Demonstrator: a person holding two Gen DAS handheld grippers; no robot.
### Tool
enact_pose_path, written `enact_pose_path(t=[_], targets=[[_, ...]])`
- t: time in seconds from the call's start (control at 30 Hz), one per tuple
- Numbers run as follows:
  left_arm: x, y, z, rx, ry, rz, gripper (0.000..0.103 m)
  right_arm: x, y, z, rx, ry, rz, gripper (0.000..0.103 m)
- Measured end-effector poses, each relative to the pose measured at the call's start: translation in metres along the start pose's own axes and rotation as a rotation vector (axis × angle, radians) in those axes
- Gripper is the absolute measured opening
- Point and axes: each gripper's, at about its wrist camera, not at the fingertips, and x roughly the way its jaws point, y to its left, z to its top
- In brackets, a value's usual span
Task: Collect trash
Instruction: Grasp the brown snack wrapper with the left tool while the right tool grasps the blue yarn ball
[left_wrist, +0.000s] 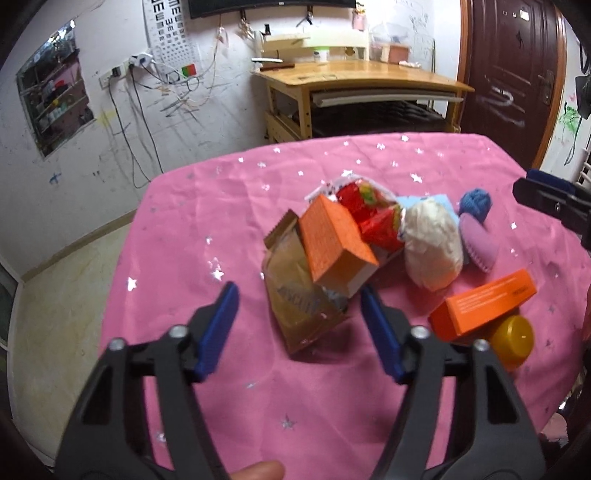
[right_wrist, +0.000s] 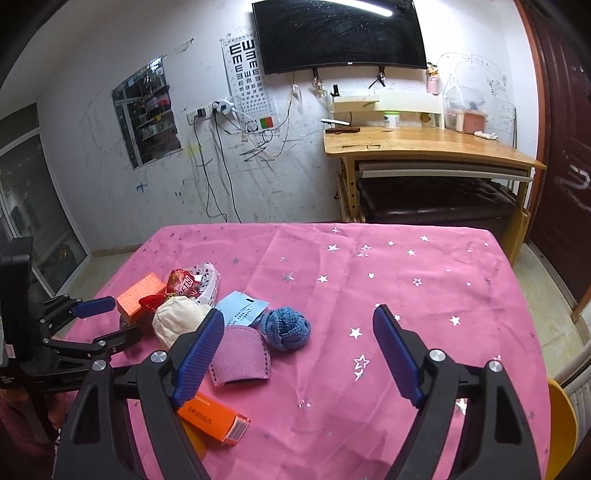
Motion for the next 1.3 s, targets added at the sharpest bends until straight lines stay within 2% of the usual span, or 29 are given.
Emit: enact_pose_path(t=[0.07, 0.27, 0.37, 0.6, 0.8, 0.83, 0.87, 1.0, 1.3], targets=[[0.007, 0.003, 0.000, -0.001, 0.015, 0.002, 0.047, 0.005, 0.000, 0.002, -0.004, 0.014, 0.004, 0.077], [0.006, 0.016, -0.001, -0.029, -0.001, -0.020, 0.027, 0.020, 0.001, 0.004, -0.013, 0.060, 0.018, 0.077], [0.003, 0.025, -0.002, -0.062, -0.001, -0.015, 0.023, 0.026, 0.004, 0.005, -0.025, 0.077, 0.009, 0.077], [-0.006, 0.043, -0.008, -0.117, -0.006, -0.002, 0.019, 0.045, 0.009, 0.007, -0.052, 0.147, -0.004, 0.076], [-0.012, 0.051, -0.012, -0.153, -0.018, -0.018, 0.019, 0.060, 0.007, 0.008, -0.032, 0.196, -0.006, 0.037], [-0.013, 0.052, -0.012, -0.156, -0.019, -0.017, 0.019, 0.062, 0.006, 0.007, -0.028, 0.211, 0.004, 0.025], [-0.014, 0.053, -0.013, -0.160, -0.021, -0.018, 0.019, 0.063, 0.006, 0.007, -0.023, 0.216, 0.010, 0.022], [-0.024, 0.056, -0.012, -0.181, -0.042, -0.025, 0.019, 0.056, 0.001, 0.008, 0.009, 0.187, 0.014, 0.021], [-0.057, 0.050, -0.005, -0.182, -0.109, -0.005, 0.019, 0.013, -0.007, 0.017, 0.009, 0.096, 0.015, 0.021]])
